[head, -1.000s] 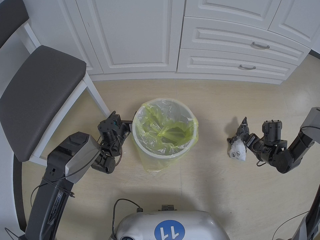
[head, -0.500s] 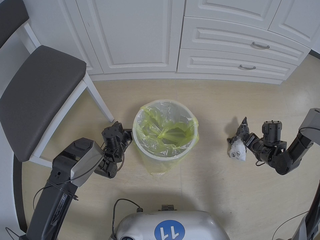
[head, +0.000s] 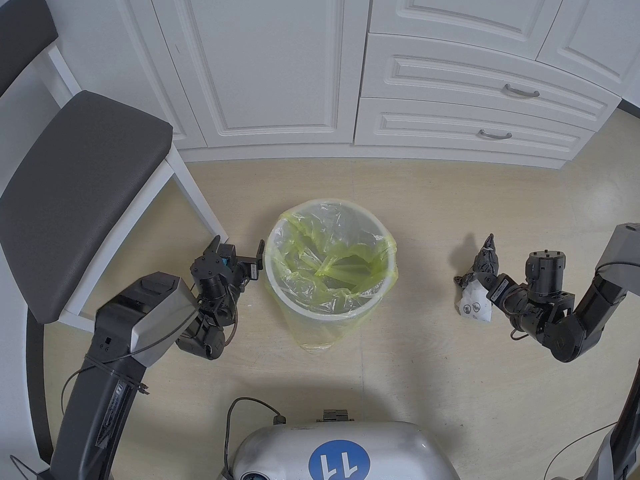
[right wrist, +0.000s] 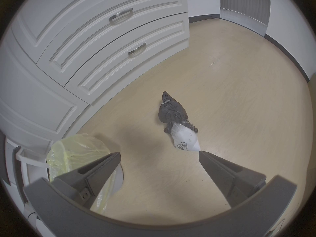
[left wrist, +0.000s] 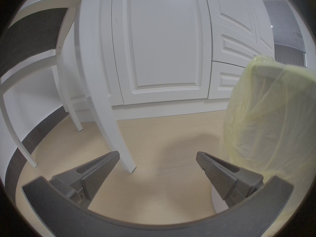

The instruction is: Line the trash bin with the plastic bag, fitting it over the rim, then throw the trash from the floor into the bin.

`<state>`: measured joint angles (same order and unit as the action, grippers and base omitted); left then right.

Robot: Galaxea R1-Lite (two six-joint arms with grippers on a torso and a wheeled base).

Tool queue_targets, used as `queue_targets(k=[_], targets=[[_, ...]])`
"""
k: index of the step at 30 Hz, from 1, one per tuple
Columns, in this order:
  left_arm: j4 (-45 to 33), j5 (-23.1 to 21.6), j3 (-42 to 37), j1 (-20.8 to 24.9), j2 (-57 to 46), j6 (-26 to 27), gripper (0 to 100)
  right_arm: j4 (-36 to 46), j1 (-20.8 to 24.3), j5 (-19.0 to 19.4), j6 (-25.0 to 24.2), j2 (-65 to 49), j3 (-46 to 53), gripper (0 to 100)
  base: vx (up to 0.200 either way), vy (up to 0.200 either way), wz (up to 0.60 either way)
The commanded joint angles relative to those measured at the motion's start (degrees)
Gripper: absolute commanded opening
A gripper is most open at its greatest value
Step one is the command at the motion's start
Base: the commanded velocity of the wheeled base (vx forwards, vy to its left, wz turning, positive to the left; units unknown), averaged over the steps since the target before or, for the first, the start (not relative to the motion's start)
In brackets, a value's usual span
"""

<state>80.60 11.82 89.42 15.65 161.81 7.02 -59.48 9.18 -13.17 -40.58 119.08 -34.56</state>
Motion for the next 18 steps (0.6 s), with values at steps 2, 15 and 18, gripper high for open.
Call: queue_targets(k=[2, 15, 18], targets=[[3.07, -2.60, -13.66, -3.88, -11.51, -2.10, 100, -4.51, 0.66, 0.07, 0.06, 1.24, 1.25, 100, 0.000, 0.000, 0.00], [7.20, -7.34, -34.13, -1.50, -30.32, -1.75, 100, -4.51, 3.83, -0.37, 5.95, -7.37, 6.08, 100, 0.000, 0.000, 0.00], [7.20, -7.34, -37.47, 0.43, -34.36, -1.66, 100, -4.51, 4.00, -0.72, 8.77, -7.46, 7.14, 100, 0.000, 0.000, 0.00]])
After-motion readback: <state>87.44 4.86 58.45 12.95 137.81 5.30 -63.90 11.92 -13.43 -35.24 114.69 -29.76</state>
